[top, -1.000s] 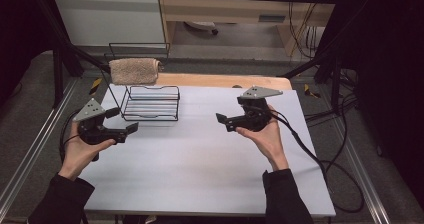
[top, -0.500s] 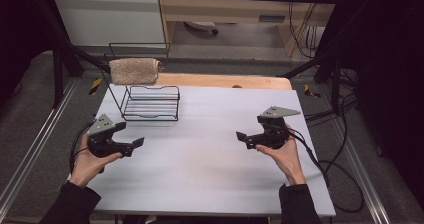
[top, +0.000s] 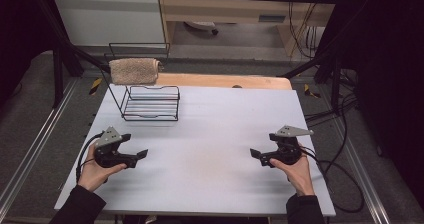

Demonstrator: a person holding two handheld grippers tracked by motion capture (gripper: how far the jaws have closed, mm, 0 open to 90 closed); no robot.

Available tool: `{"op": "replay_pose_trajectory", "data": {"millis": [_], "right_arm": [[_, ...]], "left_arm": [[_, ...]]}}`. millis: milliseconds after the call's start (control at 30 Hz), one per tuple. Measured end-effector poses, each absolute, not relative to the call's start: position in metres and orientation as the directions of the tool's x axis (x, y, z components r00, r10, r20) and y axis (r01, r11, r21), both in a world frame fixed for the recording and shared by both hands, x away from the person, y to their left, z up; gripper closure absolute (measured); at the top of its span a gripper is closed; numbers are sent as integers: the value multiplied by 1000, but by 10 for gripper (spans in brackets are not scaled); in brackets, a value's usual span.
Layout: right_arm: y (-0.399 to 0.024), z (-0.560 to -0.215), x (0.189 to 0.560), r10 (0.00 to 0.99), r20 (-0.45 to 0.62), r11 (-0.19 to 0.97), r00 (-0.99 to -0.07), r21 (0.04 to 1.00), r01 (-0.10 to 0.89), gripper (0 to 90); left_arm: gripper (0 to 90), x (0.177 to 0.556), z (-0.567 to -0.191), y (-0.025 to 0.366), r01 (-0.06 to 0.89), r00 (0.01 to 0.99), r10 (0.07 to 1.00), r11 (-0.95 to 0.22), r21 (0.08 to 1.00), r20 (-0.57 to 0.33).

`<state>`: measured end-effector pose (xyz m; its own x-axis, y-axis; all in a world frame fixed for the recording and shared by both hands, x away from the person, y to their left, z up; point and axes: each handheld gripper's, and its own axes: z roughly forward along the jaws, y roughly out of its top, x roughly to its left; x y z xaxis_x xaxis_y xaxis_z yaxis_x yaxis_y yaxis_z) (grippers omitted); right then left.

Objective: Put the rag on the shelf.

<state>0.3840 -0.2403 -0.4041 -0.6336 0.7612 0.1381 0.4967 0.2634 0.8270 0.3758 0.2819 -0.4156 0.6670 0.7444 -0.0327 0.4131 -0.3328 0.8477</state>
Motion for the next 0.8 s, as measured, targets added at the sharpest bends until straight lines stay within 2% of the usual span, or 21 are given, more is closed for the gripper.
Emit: {"op": "replay_pose_trajectory", "data": {"millis": [467, 800], "right_arm": [[-266, -437, 368, 761, 169, 253, -626, 811, 527, 5], [-274, -443, 362, 764, 186, 234, -617, 812, 534, 5]], "left_arm": [[97, 371, -432, 283, 411, 677, 736, -363, 836, -14], [94, 368, -437, 285, 412, 681, 732, -365, 835, -16]]}}
